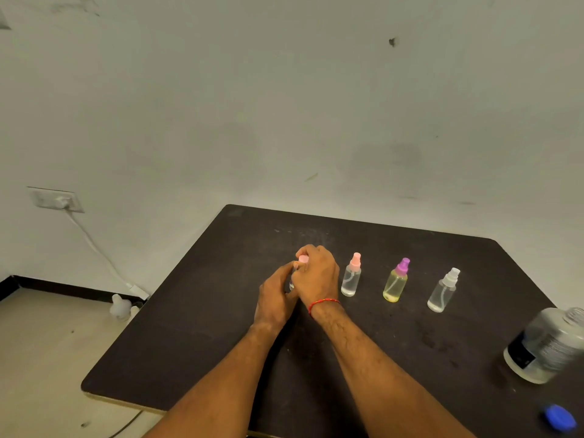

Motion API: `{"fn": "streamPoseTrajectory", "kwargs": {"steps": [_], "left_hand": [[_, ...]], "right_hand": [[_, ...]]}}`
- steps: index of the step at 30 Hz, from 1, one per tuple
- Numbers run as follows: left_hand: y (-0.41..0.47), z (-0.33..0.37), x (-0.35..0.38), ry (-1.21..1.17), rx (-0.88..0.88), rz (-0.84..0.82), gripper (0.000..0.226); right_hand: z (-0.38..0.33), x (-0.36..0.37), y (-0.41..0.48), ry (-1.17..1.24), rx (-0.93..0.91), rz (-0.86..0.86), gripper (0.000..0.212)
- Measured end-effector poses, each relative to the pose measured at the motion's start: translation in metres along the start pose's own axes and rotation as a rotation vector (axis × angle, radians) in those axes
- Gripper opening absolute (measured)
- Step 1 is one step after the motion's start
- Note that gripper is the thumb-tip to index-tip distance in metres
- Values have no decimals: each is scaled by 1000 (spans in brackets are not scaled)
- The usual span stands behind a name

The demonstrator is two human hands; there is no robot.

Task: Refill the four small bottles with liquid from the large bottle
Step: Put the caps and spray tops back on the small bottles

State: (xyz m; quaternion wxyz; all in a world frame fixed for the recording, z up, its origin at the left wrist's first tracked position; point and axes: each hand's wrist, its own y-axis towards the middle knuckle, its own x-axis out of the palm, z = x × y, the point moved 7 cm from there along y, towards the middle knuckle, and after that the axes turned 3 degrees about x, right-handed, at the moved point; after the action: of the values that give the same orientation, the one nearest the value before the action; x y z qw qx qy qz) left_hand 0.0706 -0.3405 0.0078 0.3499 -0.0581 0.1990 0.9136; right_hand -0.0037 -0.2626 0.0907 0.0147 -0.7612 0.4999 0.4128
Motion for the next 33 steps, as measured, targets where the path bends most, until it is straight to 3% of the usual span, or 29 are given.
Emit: {"fn": "streamPoseTrajectory", "kwargs": {"steps": [7,17,33], "left_hand": [[4,-1,4,96,15,-45,24],[16,-12,7,265,-15,-86,44],[27,-15,16,371,-142,-58,40]], "right_hand": [[12,1,5,23,-13,-39,14],[48,-9,-17,278,113,-201,51],[113,-64,-73,382,250,-142,49]]}}
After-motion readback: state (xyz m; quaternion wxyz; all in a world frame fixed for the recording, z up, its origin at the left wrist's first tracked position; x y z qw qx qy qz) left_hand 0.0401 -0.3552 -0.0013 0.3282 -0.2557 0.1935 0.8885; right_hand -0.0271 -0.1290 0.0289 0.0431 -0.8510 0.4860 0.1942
